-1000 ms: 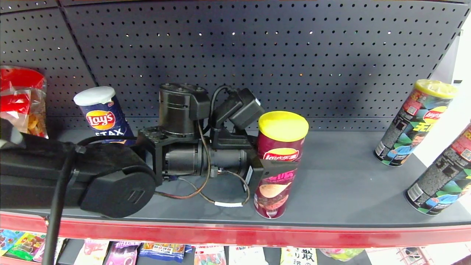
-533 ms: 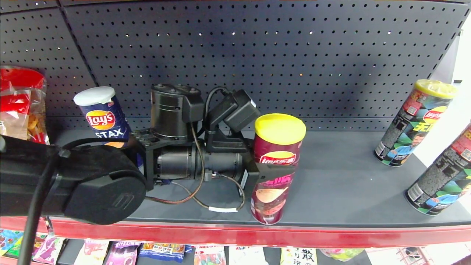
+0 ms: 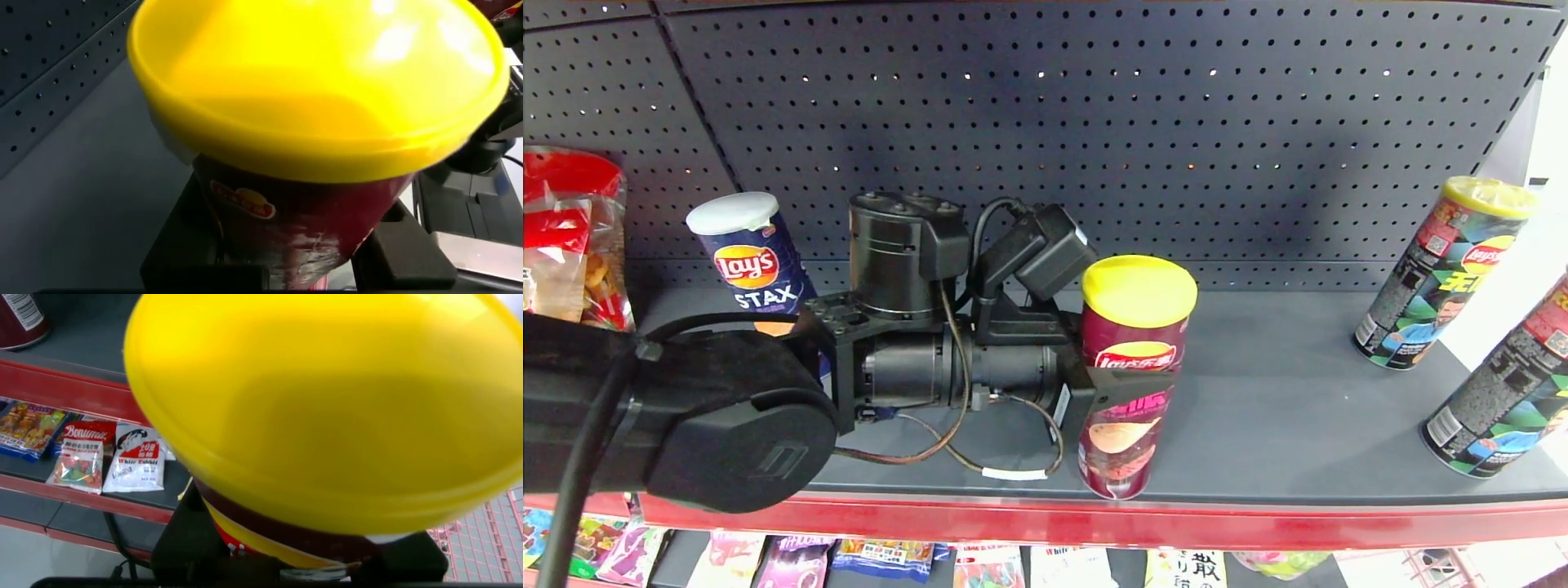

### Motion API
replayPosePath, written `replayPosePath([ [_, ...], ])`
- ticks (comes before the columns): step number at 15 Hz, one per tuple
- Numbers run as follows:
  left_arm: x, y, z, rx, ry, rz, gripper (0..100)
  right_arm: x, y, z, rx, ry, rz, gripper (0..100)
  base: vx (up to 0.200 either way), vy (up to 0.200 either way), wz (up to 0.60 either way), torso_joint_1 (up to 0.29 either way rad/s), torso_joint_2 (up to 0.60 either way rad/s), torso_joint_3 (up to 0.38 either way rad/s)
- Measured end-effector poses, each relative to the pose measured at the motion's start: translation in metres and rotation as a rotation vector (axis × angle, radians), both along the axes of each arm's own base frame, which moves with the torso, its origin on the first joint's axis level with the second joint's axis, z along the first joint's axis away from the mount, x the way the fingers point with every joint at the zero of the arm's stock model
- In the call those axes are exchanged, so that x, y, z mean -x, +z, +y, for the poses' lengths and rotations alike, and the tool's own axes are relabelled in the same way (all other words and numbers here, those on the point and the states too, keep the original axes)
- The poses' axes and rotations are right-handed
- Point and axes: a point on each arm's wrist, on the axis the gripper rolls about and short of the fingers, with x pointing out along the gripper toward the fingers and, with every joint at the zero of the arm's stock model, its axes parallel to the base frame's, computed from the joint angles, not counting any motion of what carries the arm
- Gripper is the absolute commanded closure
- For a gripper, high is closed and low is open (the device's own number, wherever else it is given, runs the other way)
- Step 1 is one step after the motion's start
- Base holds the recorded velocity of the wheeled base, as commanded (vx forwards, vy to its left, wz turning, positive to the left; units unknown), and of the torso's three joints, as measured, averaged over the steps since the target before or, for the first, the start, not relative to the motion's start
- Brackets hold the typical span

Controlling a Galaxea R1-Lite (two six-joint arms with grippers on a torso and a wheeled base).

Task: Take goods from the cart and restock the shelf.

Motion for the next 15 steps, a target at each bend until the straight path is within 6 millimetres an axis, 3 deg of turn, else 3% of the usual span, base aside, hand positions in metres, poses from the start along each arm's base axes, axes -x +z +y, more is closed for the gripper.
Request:
replayPosePath([
  [1, 0.001, 0.000, -0.001, -0.001, -0.004, -0.004, 0, 0.000, 0.000, 0.000, 0.000, 0.000, 0.000, 100, 0.000, 0.000, 0.00, 0.000, 0.00, 0.000],
  [8, 0.007, 0.000, -0.002, -0.004, -0.019, 0.000, 0, 0.000, 0.003, 0.000, -0.002, 0.012, -0.005, 100, 0.000, 0.000, 0.00, 0.000, 0.00, 0.000],
  [12, 0.016, -0.014, 0.030, -0.049, 0.038, 0.049, 0, -0.005, 0.021, 0.003, -0.020, 0.117, -0.007, 100, 0.000, 0.000, 0.00, 0.000, 0.00, 0.000],
  [15, 0.028, -0.009, 0.056, -0.042, 0.078, 0.051, 0, -0.016, 0.042, 0.007, -0.032, 0.207, 0.011, 100, 0.000, 0.000, 0.00, 0.000, 0.00, 0.000],
])
